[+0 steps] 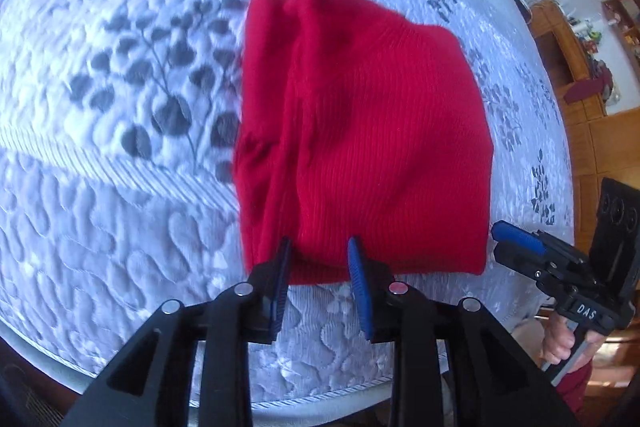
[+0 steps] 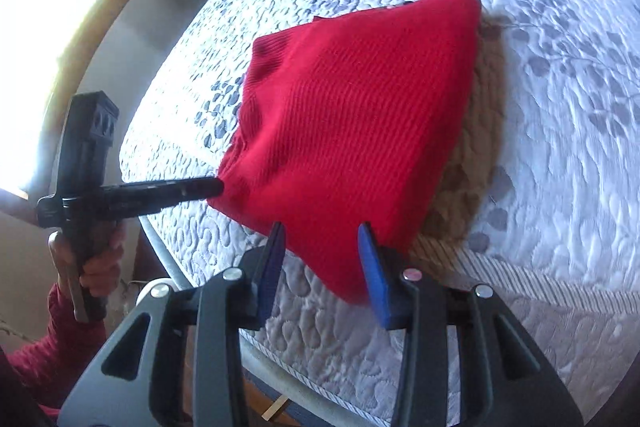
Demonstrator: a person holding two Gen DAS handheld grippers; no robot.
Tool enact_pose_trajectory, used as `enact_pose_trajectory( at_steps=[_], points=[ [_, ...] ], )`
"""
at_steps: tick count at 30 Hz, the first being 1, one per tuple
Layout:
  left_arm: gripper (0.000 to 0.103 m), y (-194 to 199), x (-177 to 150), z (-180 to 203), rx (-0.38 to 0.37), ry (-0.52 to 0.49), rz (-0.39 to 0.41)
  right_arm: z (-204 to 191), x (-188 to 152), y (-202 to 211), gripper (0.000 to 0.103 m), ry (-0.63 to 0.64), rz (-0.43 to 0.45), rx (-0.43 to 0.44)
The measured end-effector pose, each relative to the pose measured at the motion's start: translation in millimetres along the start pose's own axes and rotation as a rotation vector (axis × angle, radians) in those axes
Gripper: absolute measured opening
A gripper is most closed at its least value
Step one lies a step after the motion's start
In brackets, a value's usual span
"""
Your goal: Fold small clothes
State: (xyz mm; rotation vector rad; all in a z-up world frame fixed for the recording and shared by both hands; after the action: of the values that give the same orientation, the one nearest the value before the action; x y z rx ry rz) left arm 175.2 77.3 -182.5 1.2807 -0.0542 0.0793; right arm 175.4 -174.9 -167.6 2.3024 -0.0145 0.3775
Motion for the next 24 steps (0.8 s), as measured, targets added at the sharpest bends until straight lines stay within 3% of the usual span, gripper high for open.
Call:
enact_pose_trajectory(
  at_steps=[5,8,11,17,19,21,24],
  points=[
    [0.028,-10,2,-3,-0.046,0.053,-0.018,8,-6,-2,0.038,-0.021,-0.011,-0.011],
    [0.015,-13,5,-6,-0.063,0.09,-0.018,12,-12,0,0.038,-0.041,-0.014,-0.009],
    [0.009,-6,5,-6,-0.044,0.108,0.027,15,-13,-1,0.038,-0.059,-0.012,-0.005],
    [0.007,42,-6,-30,-0.049,0.145,0.161,13,-16,4,0.038,-0.057,-0.009,0.009],
    [0.007,40,-9,-42,-0.032,0.149,0.157,14,-17,2,0.038,-0.072,-0.012,0.031],
    [0.007,21,-13,-54,0.011,0.157,0.105,19,-17,-1,0.04,-0.098,-0.024,0.032],
    [0.007,-2,-14,-58,0.005,0.164,0.067,24,-17,-12,0.043,-0.146,-0.042,0.058]
  ],
)
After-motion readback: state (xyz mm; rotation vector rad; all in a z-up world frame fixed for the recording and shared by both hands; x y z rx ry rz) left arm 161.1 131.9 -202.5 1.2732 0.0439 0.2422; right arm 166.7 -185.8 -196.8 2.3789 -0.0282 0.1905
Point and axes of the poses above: each gripper's, at about its wrist camera, not at the fingertips, and y roughly against the way its jaws point, z to its right, x to its top, the point moved 5 cm from there along -y, roughly the way its jaws point, and after that the axes turned 8 degrees about x, right-handed, at the moved point
